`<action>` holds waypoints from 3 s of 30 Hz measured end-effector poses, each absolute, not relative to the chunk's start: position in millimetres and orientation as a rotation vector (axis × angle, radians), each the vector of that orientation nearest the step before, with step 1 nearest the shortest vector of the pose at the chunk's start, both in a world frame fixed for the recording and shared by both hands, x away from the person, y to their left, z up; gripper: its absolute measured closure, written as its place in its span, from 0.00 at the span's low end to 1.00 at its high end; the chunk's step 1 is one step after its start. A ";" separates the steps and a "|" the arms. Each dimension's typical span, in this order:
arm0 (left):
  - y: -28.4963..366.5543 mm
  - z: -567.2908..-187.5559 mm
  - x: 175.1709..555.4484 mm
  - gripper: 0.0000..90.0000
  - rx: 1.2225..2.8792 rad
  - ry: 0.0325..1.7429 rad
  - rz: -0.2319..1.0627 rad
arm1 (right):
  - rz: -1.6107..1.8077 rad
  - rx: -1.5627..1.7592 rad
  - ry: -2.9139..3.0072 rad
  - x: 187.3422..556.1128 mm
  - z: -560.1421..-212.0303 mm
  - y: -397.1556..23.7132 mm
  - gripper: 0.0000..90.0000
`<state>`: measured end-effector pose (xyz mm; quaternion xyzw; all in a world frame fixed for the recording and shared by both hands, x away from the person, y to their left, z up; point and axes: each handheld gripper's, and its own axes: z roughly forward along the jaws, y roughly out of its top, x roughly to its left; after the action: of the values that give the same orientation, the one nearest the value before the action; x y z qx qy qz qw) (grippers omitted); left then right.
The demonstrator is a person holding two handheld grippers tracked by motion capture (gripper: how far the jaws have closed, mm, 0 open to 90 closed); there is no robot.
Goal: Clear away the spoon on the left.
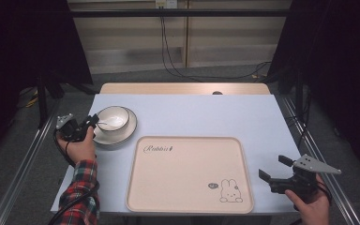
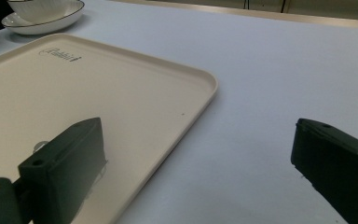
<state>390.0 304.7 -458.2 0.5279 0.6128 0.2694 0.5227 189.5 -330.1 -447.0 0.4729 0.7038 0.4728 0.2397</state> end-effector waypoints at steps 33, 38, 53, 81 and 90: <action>246.3 -414.5 413.8 0.96 1.277 1.247 0.624 | 1.286 1.260 1.940 187.1 -445.5 -329.4 0.03; 249.3 -403.6 409.0 0.96 1.274 1.236 0.633 | 1.286 1.241 1.960 188.3 -445.5 -326.0 0.03; 255.5 -385.7 406.1 0.96 1.321 1.222 0.550 | 1.289 1.222 1.976 189.4 -445.5 -321.5 0.03; 254.4 -394.7 408.5 0.96 1.334 1.241 0.511 | 1.296 1.223 1.977 189.8 -445.4 -321.9 0.03; 249.9 -369.0 406.9 0.96 1.367 1.193 0.482 | 1.294 1.222 1.971 189.4 -444.5 -321.4 0.03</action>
<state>406.9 249.9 -369.0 0.5874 0.5126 0.2070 0.5911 189.4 -321.4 -444.5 0.4466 0.7203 0.4731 0.2407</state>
